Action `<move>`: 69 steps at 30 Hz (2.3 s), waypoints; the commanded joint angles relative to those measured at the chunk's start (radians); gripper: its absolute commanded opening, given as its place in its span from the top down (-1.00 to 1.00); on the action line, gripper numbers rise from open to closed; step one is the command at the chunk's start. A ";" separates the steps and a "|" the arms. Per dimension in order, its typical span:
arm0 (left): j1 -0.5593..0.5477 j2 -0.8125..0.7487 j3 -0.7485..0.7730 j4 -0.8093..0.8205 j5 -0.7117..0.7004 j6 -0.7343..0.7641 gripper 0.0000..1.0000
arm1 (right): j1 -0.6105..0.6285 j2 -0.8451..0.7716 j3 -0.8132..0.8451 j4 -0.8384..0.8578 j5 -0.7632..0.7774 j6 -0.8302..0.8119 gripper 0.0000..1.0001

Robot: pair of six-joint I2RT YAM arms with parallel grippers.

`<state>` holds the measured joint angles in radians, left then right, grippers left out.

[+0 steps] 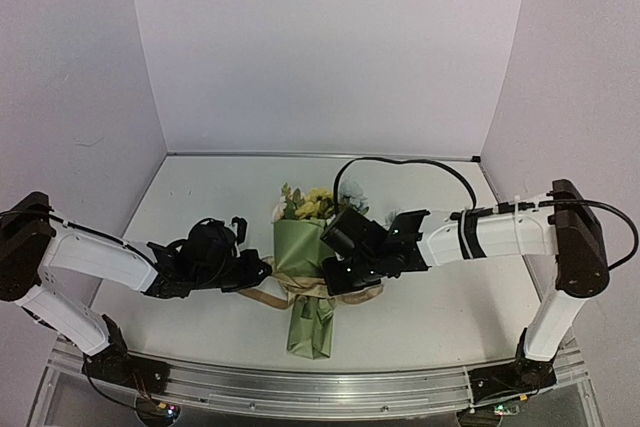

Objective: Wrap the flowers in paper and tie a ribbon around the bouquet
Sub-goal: Cross the half-tied ribbon over the folded bouquet.

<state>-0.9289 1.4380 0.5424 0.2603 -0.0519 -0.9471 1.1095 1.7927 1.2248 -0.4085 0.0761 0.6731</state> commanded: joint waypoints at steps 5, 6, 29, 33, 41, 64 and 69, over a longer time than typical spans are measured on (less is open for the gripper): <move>0.015 0.004 0.057 -0.030 0.012 0.035 0.88 | 0.010 -0.044 0.004 0.034 0.021 0.008 1.00; 0.015 0.004 0.058 -0.033 0.025 0.041 0.81 | 0.011 -0.044 0.005 0.034 0.020 0.006 1.00; -0.017 -0.261 0.104 -0.305 0.151 0.313 0.17 | 0.018 -0.049 0.013 0.037 0.025 0.014 1.00; -0.094 -0.149 0.216 -0.331 0.260 0.432 0.25 | 0.018 -0.047 0.016 0.037 0.025 0.020 1.00; -0.160 0.065 0.332 -0.300 0.290 0.427 0.31 | 0.018 -0.036 0.019 0.045 -0.003 0.043 1.00; -0.180 0.184 0.408 -0.338 0.126 0.410 0.30 | 0.018 -0.041 0.005 0.074 -0.027 0.081 1.00; -0.184 0.200 0.409 -0.333 0.133 0.410 0.38 | 0.019 -0.041 0.002 0.078 -0.030 0.085 1.00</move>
<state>-1.1063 1.6221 0.9146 -0.0788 0.0973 -0.5478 1.1221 1.7912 1.2236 -0.3522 0.0463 0.7426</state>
